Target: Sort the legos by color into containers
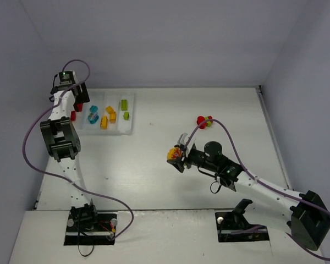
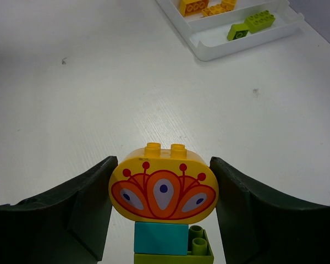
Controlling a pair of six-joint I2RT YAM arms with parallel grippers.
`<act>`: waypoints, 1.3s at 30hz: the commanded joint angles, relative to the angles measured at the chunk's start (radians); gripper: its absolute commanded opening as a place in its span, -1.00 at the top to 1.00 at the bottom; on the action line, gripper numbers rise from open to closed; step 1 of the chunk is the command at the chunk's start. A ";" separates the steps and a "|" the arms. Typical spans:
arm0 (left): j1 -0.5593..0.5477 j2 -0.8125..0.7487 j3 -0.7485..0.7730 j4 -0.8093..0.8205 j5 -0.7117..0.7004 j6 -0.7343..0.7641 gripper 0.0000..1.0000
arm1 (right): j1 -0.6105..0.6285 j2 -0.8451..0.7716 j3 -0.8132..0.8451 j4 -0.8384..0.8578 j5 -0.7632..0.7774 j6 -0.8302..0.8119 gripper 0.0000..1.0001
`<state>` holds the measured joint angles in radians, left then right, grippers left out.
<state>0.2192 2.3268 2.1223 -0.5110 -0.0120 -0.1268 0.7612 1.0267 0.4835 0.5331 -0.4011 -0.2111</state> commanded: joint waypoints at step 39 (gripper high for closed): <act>-0.742 -0.945 -0.740 0.103 0.853 -0.226 -0.60 | 0.006 0.110 0.291 0.031 0.058 -0.159 0.83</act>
<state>-0.5072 1.4250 1.3766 -0.4229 0.8600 -0.4053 0.7609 1.1316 0.7101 0.4847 -0.3519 -0.3656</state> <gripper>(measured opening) 0.800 0.608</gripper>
